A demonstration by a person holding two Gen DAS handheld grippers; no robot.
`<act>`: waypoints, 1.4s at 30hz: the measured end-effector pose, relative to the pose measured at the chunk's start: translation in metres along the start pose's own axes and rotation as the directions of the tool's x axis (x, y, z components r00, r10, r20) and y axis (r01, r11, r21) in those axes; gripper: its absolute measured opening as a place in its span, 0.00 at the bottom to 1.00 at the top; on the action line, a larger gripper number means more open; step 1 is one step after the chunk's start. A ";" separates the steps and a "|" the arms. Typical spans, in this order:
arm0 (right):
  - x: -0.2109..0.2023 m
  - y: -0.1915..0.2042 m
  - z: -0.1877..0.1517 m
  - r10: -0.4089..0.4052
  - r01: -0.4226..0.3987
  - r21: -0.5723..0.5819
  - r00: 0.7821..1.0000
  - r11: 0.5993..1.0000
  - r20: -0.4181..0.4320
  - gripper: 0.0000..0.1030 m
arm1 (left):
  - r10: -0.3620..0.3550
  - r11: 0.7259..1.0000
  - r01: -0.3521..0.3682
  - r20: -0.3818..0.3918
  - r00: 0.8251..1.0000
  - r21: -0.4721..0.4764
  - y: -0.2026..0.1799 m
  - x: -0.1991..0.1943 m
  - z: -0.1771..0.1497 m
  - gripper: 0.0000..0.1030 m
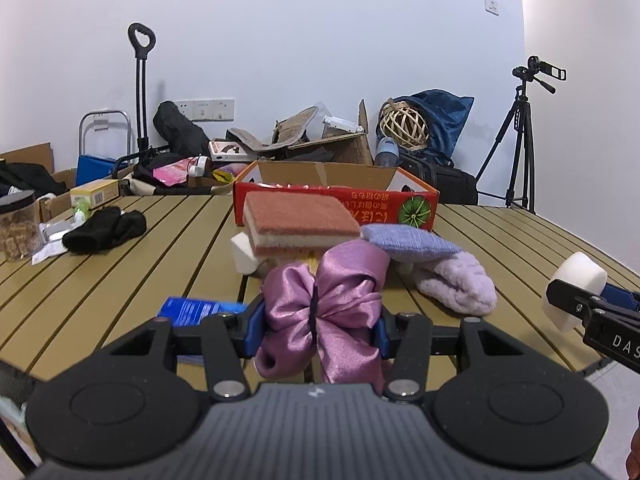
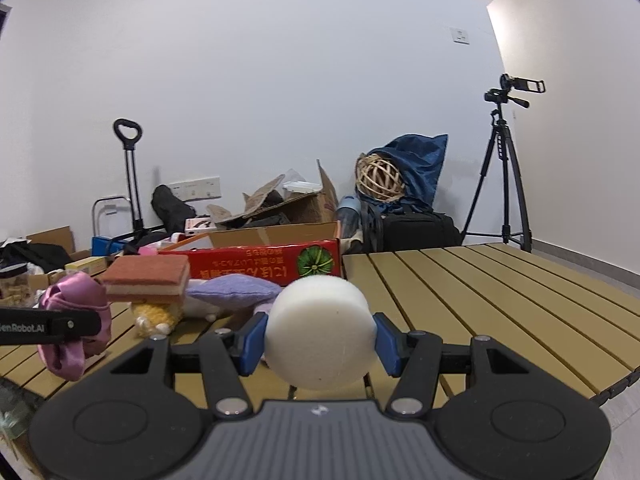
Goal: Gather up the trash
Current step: 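Carry the white sponge and pink bow down to the black bin with both grippers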
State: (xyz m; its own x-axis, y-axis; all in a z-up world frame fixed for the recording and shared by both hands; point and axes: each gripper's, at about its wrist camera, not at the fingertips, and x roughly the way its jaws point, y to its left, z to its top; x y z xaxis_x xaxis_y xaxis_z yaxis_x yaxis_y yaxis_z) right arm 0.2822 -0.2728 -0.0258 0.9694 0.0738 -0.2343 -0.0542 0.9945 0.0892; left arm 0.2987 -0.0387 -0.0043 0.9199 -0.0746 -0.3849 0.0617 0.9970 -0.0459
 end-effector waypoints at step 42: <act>-0.080 0.072 -0.118 0.155 -0.183 -0.037 0.910 0.982 -0.385 0.54 | 0.059 0.998 -0.053 -0.224 0.973 0.032 0.023 -0.095 -0.111 0.49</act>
State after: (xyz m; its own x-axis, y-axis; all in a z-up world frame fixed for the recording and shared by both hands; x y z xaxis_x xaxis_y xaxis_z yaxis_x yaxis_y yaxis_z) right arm 0.1726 -0.1986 -0.1153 0.7814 0.2497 -0.5720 -0.2393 0.9663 0.0949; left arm 0.1694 -0.0108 -0.0712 0.8117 -0.0177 -0.5837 0.0247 0.9997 0.0040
